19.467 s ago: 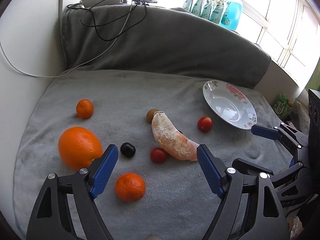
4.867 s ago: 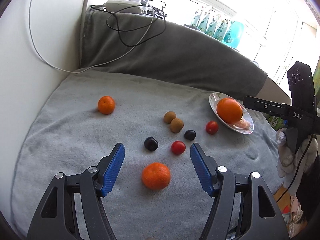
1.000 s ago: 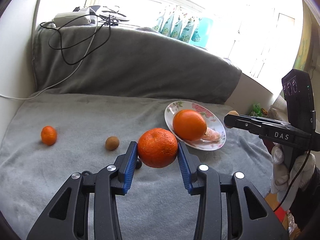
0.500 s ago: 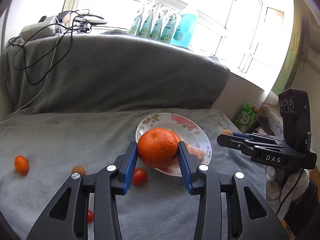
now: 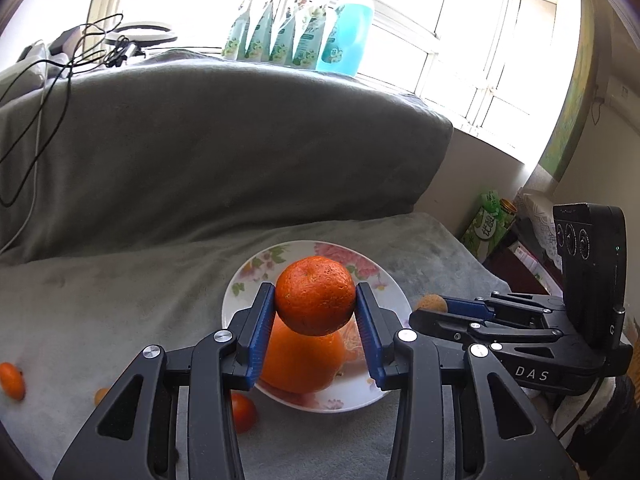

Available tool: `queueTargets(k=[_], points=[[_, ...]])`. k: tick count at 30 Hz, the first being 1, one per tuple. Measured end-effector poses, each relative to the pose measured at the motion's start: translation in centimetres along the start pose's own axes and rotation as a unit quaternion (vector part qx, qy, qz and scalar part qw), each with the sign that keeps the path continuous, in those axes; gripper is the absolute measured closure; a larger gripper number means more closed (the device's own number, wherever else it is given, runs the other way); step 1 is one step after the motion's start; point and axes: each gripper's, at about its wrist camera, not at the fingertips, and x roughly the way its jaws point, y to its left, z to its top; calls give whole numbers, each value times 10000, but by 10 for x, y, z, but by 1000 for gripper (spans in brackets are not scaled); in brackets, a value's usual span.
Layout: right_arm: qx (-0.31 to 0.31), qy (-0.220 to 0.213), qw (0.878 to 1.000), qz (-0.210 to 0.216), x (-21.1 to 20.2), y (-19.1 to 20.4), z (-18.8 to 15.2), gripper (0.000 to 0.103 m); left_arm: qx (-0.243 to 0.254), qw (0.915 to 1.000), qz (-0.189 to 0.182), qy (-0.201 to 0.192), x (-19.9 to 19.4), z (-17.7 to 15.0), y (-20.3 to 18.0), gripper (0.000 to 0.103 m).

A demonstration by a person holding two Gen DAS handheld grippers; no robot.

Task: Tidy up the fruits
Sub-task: 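Carry the mandarin with the left tool to the plate while the right tool carries the brown fruit, then open both tools to release the mandarin and brown fruit on the plate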

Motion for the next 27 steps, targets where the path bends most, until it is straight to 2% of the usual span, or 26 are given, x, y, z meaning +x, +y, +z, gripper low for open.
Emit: queueTargets(k=[9,24,27], points=[[28,79,10000,2,15,-6,1,74,115,9997,-80,202,26,11,-8,64],[-99,59,9999,-10,20,-2,-1,74,172,9993,-68,318,39,19,-11,64],[-137,53,9999,-21,21,-1,0,68,144,9995,-41,284,38,20,-11,59]])
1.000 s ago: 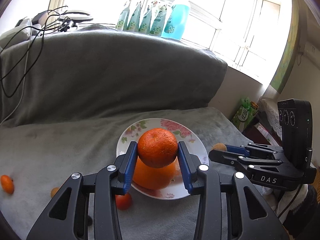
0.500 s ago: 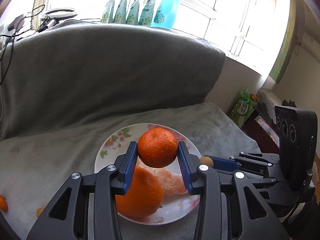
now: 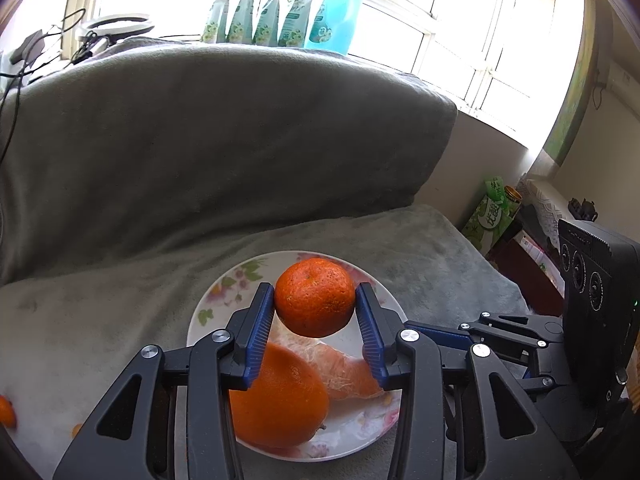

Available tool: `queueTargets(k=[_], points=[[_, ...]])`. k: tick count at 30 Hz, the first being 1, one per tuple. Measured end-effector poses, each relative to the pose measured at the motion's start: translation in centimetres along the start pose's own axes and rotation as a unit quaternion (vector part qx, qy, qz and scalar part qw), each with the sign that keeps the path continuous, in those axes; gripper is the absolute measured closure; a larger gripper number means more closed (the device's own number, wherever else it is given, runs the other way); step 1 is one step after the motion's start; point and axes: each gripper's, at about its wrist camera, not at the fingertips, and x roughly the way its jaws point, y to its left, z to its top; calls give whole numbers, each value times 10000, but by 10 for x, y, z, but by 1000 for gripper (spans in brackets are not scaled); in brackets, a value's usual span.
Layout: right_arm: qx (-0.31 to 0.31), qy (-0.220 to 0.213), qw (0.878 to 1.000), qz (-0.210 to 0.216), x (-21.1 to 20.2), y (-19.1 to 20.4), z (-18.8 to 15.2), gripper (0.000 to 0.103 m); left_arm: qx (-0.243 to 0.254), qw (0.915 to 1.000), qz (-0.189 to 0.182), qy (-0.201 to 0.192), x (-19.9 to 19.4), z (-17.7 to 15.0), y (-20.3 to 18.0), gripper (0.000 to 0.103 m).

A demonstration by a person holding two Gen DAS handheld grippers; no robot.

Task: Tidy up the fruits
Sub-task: 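Open both tools to release the mandarin and brown fruit on the plate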

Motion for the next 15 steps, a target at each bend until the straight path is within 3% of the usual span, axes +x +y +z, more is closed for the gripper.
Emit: queueTargets(k=[3,5,9,12,15], points=[[-68,-36,10000,-26,-1,2,-1,51,-11,10000,-14,-65,-3,3,0,57],[-127,-81,9999,-70,-4,4,-1,44,-12,9999,20,-108,-6,4,1,46],[-230,-128,9996,-115,-8,8,-2,31,-29,9999,20,-154,-10,5,2,45],[-224,-195,9995,-127,-13,9,-3,23,-45,9998,30,-169,-13,5,1,36],[-201,-235,9994,-124,-16,9,-3,20,-65,9998,57,-185,-17,5,1,36]])
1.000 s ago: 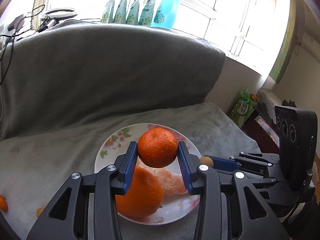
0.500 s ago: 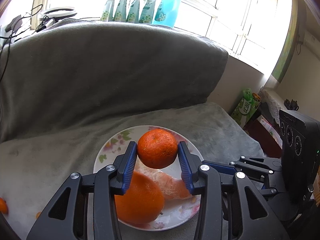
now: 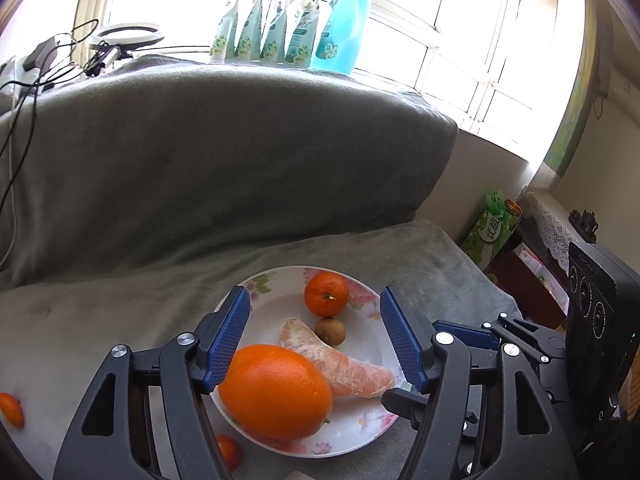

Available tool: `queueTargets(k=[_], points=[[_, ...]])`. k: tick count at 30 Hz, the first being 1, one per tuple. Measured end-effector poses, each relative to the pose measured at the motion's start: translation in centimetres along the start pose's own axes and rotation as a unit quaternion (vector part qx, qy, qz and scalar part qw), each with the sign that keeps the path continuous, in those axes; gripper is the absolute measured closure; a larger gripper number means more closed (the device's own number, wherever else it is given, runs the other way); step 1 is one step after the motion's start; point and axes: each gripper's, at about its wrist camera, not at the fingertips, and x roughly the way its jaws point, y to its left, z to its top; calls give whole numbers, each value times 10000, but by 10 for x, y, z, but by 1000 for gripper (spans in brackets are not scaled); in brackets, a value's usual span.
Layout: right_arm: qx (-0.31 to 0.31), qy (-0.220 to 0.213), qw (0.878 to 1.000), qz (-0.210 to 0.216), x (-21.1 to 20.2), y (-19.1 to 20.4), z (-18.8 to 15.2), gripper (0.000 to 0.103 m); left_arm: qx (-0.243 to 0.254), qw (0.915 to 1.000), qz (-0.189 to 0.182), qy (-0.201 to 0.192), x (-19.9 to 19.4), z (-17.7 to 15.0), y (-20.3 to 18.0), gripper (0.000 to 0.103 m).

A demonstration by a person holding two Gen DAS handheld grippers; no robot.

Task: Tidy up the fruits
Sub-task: 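Withdraw both tools from the plate toward the loose fruits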

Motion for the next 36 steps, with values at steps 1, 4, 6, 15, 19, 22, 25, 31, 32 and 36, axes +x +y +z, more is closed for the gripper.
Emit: queueTargets(k=[1,4,6,15,19,22,25,31,32,36], points=[[1,0,10000,-2,0,0,0,20,-1,10000,12,-2,-1,0,0,35],[-30,3,10000,-28,-2,2,-2,19,7,10000,41,-21,-5,0,0,34],[-42,-10,10000,-39,-4,3,-2,19,12,10000,51,-37,-8,-1,0,31],[-17,-183,9998,-12,-19,10,-2,11,-26,9998,168,-135,-27,-3,2,23],[-26,-207,9998,19,-25,16,-3,11,10,9995,272,-183,-36,-6,4,23],[-35,-218,9997,47,-28,21,-4,11,9,9993,320,-216,-45,-8,7,23],[-61,-253,9996,94,-33,27,-5,11,-6,9989,393,-271,-54,-10,12,23],[-158,-286,9993,172,-38,39,-6,11,-62,9971,639,-405,-79,-14,32,23],[-168,-292,9992,195,-39,41,-7,10,-75,9966,690,-438,-84,-15,37,23],[-232,-309,9987,318,-39,51,-7,10,-143,9944,861,-593,-105,-21,54,23]])
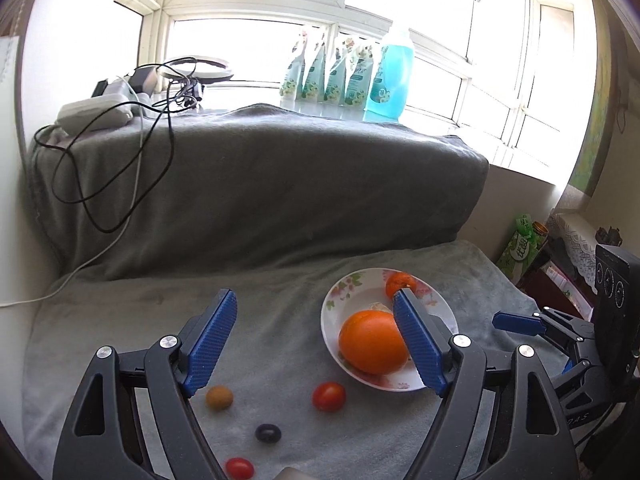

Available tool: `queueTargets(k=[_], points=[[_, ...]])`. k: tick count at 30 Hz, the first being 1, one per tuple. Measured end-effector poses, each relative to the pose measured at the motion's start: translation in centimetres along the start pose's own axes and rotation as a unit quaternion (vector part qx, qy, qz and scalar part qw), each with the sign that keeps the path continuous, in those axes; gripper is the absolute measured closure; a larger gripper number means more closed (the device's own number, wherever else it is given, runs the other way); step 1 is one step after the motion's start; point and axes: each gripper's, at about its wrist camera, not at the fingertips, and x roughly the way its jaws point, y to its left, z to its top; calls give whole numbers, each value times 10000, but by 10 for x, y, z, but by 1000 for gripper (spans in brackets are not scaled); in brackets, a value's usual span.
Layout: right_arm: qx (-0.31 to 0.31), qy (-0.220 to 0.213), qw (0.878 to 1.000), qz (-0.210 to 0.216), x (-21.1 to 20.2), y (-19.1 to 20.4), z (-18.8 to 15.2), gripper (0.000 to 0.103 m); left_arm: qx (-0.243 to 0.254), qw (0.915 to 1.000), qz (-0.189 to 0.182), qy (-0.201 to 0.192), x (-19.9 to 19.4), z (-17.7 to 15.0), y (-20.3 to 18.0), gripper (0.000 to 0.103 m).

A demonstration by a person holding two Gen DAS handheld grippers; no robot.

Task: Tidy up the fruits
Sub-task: 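Withdraw both tools from the plate toward the loose fruits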

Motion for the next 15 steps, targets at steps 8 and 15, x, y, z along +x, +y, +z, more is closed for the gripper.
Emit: queueTargets(k=[8,15], points=[[-301,73,9991,280,8,28,0,10,-194,9986,472,-109,-31,-15,43,23],[-619,232,9966,489,24,54,-1,11,-431,9963,743,-25,-45,-38,73,23]])
